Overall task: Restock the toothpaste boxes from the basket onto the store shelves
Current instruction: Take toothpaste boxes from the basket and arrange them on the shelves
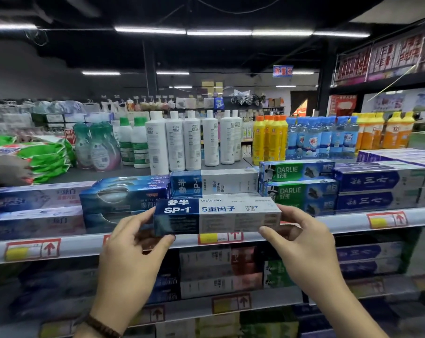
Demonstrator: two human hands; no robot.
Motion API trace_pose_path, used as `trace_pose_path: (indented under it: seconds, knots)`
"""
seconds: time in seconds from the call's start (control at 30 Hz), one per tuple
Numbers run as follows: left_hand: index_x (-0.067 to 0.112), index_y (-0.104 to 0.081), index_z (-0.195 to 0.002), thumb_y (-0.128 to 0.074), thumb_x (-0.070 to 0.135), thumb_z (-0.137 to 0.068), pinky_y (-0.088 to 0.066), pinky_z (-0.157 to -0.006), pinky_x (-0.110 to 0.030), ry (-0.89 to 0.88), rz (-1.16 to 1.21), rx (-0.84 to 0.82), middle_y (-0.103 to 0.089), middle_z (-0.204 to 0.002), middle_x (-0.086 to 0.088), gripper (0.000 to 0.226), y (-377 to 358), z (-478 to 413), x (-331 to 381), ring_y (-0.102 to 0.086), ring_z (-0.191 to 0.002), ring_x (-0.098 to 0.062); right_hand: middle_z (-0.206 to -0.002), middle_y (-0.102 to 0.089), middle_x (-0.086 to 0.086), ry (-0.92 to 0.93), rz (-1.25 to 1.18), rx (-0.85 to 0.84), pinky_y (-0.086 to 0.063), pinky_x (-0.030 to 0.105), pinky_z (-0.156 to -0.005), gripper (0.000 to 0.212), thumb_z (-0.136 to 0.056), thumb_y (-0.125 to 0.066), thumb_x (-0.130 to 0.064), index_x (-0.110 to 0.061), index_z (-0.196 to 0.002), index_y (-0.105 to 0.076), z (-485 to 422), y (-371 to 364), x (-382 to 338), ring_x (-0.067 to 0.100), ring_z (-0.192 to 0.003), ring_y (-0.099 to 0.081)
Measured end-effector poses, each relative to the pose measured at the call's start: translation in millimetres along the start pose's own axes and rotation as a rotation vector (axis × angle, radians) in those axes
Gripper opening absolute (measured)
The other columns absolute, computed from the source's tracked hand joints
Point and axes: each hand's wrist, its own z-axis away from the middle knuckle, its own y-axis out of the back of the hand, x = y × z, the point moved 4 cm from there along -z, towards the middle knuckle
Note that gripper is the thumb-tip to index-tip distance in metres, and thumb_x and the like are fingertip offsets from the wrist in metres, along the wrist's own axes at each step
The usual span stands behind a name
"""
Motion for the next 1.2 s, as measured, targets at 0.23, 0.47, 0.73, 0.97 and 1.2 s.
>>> trace_pose_path:
  seconds: [0.23,0.47,0.73,0.97,1.2]
  knots:
    - [0.041,-0.066,-0.133,-0.087,0.007,-0.081,-0.062,-0.086,-0.025,-0.089,-0.072,0.05,-0.074,-0.11,0.011,0.066,-6.2,-7.0,8.3,-0.074,-0.087,-0.002,-0.101,-0.071,-0.014,0.059,0.046,0.031,-0.059,0.02,-0.079,0.07,-0.084,-0.09,-0.02,-0.044,-0.136,-0.051,-9.2,1.1,-5.0,-0.006,-0.092,-0.07]
    - [0.019,-0.066,-0.14,-0.085,0.013,-0.083,-0.06,-0.09,-0.028,-0.32,-0.316,0.055,-0.072,-0.109,0.004,0.06,-9.2,-23.1,20.1,-0.069,-0.087,-0.008,-0.097,-0.069,-0.019,0.168,0.156,0.064,-0.059,0.018,-0.074,0.056,-0.091,-0.083,-0.024,-0.035,-0.135,-0.05,-24.8,0.7,-11.4,-0.004,-0.087,-0.068]
    - [0.026,-0.07,-0.134,-0.084,0.007,-0.084,-0.054,-0.088,-0.025,-0.381,-0.348,0.032,-0.069,-0.096,0.007,0.055,-12.9,-37.5,25.0,-0.068,-0.084,-0.01,-0.092,-0.066,-0.012,0.196,0.196,0.073,-0.051,0.008,-0.07,0.034,-0.094,-0.079,-0.011,-0.026,-0.12,-0.062,-39.1,-10.1,-4.2,-0.001,-0.082,-0.066]
    - [0.021,-0.059,-0.146,-0.092,-0.002,-0.07,-0.044,-0.092,-0.023,-0.412,-0.478,-0.02,-0.056,-0.107,0.005,0.086,-22.2,-46.7,17.9,-0.055,-0.091,-0.01,-0.091,-0.069,-0.005,0.273,0.301,0.121,-0.043,0.002,-0.074,0.036,-0.092,-0.079,-0.01,-0.02,-0.125,-0.07,-51.8,-17.6,-6.8,0.0,-0.08,-0.065]
    - [0.01,-0.06,-0.142,-0.088,-0.013,-0.066,-0.053,-0.092,-0.032,-0.562,-0.562,-0.034,-0.051,-0.107,0.002,0.084,-32.5,-50.7,14.9,-0.05,-0.092,-0.012,-0.098,-0.068,-0.002,0.302,0.342,0.126,-0.054,0.027,-0.088,0.049,-0.088,-0.083,-0.01,-0.016,-0.134,-0.068,-58.6,-21.5,-3.0,0.008,-0.082,-0.065]
